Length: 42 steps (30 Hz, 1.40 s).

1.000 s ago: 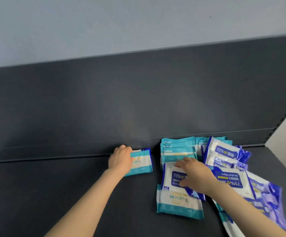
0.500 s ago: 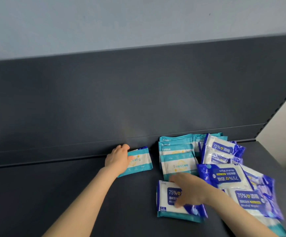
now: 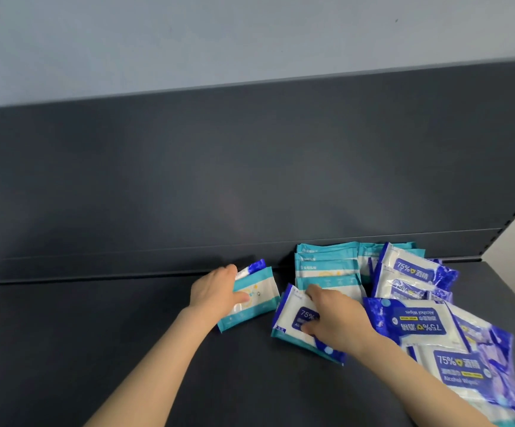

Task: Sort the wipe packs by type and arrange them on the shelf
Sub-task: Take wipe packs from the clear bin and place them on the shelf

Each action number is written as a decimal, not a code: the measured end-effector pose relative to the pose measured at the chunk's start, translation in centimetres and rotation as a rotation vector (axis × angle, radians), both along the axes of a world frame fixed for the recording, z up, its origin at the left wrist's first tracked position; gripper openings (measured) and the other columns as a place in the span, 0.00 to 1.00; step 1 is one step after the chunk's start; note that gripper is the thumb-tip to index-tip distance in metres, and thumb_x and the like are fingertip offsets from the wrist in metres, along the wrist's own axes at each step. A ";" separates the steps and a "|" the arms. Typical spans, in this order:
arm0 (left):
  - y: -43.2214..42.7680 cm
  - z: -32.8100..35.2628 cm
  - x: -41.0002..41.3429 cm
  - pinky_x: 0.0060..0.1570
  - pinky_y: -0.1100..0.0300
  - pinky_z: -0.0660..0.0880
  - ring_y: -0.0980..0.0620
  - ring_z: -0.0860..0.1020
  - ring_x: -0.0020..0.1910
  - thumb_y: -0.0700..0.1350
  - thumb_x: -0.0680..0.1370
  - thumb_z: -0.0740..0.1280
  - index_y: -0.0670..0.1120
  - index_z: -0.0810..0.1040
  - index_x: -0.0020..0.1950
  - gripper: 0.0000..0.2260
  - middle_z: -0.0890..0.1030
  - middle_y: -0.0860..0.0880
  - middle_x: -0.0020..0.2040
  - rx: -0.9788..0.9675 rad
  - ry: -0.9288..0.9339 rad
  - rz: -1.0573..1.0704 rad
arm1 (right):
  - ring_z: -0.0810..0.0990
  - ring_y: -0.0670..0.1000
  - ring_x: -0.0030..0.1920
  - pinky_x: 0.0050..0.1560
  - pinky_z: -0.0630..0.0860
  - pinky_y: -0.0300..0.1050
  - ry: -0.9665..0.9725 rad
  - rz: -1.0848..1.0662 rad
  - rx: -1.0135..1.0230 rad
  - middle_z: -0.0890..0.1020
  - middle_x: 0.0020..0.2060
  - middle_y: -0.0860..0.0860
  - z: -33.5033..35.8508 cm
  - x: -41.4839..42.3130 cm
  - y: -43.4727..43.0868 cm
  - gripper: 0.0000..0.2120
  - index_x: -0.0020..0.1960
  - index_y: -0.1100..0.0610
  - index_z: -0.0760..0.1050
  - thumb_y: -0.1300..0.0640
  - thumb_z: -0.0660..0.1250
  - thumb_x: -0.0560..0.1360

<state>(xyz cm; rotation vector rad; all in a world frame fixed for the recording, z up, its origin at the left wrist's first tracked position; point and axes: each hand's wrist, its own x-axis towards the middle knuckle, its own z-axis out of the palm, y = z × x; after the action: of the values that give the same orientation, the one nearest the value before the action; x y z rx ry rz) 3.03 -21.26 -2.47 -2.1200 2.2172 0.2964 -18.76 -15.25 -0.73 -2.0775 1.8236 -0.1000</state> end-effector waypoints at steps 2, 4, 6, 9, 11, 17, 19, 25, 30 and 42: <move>0.9 0.7 -0.1 0.34 0.58 0.68 0.52 0.76 0.43 0.59 0.76 0.66 0.50 0.67 0.50 0.16 0.77 0.52 0.48 -0.039 -0.026 0.032 | 0.78 0.52 0.53 0.43 0.72 0.44 -0.031 -0.008 -0.081 0.80 0.53 0.48 0.7 0.3 -0.5 0.19 0.59 0.48 0.65 0.48 0.68 0.73; 2.0 1.4 0.0 0.31 0.59 0.67 0.53 0.74 0.40 0.59 0.77 0.65 0.50 0.64 0.49 0.15 0.77 0.52 0.48 -0.079 -0.008 0.078 | 0.78 0.53 0.55 0.46 0.71 0.45 -0.041 0.013 -0.151 0.79 0.55 0.48 1.2 0.6 -0.9 0.20 0.62 0.47 0.65 0.50 0.68 0.73; 3.2 1.9 0.4 0.29 0.61 0.65 0.55 0.74 0.38 0.58 0.78 0.64 0.51 0.63 0.49 0.14 0.77 0.53 0.48 -0.115 0.019 0.125 | 0.76 0.53 0.55 0.49 0.69 0.45 -0.039 0.070 -0.196 0.78 0.55 0.48 1.3 1.1 -1.2 0.18 0.61 0.49 0.68 0.50 0.67 0.73; 4.9 2.3 1.4 0.28 0.62 0.64 0.56 0.74 0.41 0.58 0.78 0.62 0.51 0.65 0.53 0.13 0.77 0.53 0.52 -0.129 0.050 0.219 | 0.75 0.53 0.55 0.50 0.67 0.45 -0.048 0.178 -0.209 0.77 0.56 0.49 1.4 2.2 -1.7 0.15 0.59 0.52 0.71 0.50 0.66 0.74; 6.0 2.3 2.1 0.28 0.63 0.65 0.57 0.74 0.41 0.58 0.78 0.62 0.51 0.66 0.56 0.14 0.77 0.53 0.53 -0.131 0.065 0.265 | 0.75 0.53 0.56 0.50 0.67 0.44 -0.078 0.206 -0.212 0.77 0.56 0.48 1.3 3.1 -1.7 0.14 0.58 0.52 0.71 0.50 0.66 0.74; 11.3 1.7 6.0 0.33 0.62 0.72 0.57 0.75 0.42 0.59 0.78 0.61 0.52 0.67 0.59 0.15 0.77 0.55 0.52 -0.158 0.094 0.475 | 0.75 0.51 0.57 0.53 0.71 0.45 -0.170 0.395 -0.188 0.77 0.56 0.47 0.7 7.6 -1.4 0.15 0.59 0.50 0.71 0.52 0.67 0.73; 13.6 1.7 7.6 0.35 0.60 0.73 0.56 0.76 0.42 0.59 0.79 0.60 0.52 0.67 0.58 0.14 0.77 0.55 0.51 -0.175 0.100 0.539 | 0.75 0.50 0.57 0.53 0.71 0.44 -0.201 0.465 -0.179 0.77 0.56 0.45 0.9 9.7 -0.6 0.15 0.59 0.49 0.72 0.54 0.67 0.73; 20.6 1.7 12.5 0.36 0.59 0.73 0.55 0.77 0.43 0.60 0.79 0.60 0.52 0.67 0.58 0.15 0.76 0.55 0.47 -0.229 0.122 0.733 | 0.76 0.47 0.55 0.48 0.69 0.39 -0.268 0.668 -0.179 0.78 0.54 0.44 1.7 16.8 2.8 0.14 0.59 0.49 0.72 0.55 0.67 0.74; 26.6 1.7 17.0 0.35 0.58 0.67 0.52 0.76 0.42 0.60 0.79 0.60 0.52 0.67 0.57 0.14 0.78 0.53 0.47 -0.255 0.140 0.859 | 0.76 0.46 0.54 0.52 0.72 0.40 -0.268 0.797 -0.164 0.77 0.55 0.44 1.8 23.1 6.4 0.14 0.59 0.49 0.71 0.54 0.67 0.74; 40.4 -1.1 31.8 0.40 0.57 0.68 0.48 0.79 0.51 0.57 0.79 0.62 0.52 0.69 0.61 0.14 0.78 0.52 0.47 -0.315 0.261 1.103 | 0.75 0.48 0.54 0.48 0.69 0.41 -0.196 1.007 -0.102 0.77 0.53 0.44 -0.1 38.2 16.6 0.12 0.59 0.50 0.71 0.52 0.65 0.76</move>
<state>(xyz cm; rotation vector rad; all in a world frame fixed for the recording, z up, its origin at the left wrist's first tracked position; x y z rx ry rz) 34.81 19.10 -3.56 -3.4388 0.9472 0.2686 19.40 1.35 -0.80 -2.6761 0.5277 -0.1169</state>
